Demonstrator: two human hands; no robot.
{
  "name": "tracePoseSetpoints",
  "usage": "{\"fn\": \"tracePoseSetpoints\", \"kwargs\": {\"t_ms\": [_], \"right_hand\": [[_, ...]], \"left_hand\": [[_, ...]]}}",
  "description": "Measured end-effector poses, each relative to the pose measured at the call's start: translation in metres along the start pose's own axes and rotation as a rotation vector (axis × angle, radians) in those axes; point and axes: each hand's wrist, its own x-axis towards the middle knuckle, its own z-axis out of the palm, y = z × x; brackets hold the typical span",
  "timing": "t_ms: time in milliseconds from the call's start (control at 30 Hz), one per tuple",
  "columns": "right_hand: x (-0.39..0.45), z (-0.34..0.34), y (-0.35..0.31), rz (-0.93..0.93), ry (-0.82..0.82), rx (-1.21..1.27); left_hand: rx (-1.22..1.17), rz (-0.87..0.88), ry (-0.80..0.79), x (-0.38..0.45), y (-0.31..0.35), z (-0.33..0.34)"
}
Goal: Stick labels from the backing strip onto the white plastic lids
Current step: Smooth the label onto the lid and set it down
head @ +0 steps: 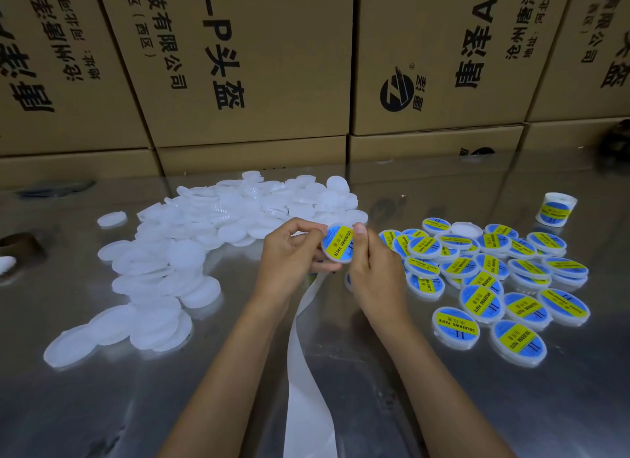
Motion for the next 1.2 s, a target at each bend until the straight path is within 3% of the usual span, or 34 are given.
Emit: {"fn": "tracePoseSetpoints", "kwargs": {"t_ms": [200, 333, 467, 600, 767, 900, 1067, 1200], "right_hand": [[0.0011, -0.001, -0.0004, 0.015, 0.012, 0.115], [0.002, -0.0016, 0.0006, 0.058, -0.047, 0.246], [-0.0036, 0.0014, 0.0019, 0.029, -0.173, 0.061], [-0.0041, 0.0043, 0.006, -0.007, -0.156, -0.096], [-0.0053, 0.0077, 0.0074, -0.069, -0.093, -0.151], [-0.0018, 0.0061, 0.0063, -0.048, 0.014, -0.163], [0.0002, 0.0036, 0.006, 0.071, -0.002, 0.041], [0.0001, 0.0052, 0.003, 0.103, -0.073, 0.18]], "left_hand": [[-0.074, -0.071, -0.214, -0.001, 0.0044, -0.0024], [-0.068, -0.02, -0.145, -0.003, 0.0055, -0.0022], [-0.059, -0.011, -0.018, -0.0023, 0.005, -0.0006], [-0.072, 0.005, 0.067, -0.0005, 0.0041, 0.0002], [-0.05, 0.024, 0.045, 0.0005, 0.0033, -0.0008], [-0.026, 0.009, -0.067, -0.0005, 0.0023, 0.0024], [-0.036, -0.029, -0.253, -0.0021, 0.0034, 0.0014], [-0.059, -0.04, -0.123, -0.0053, 0.0072, 0.002]]}}
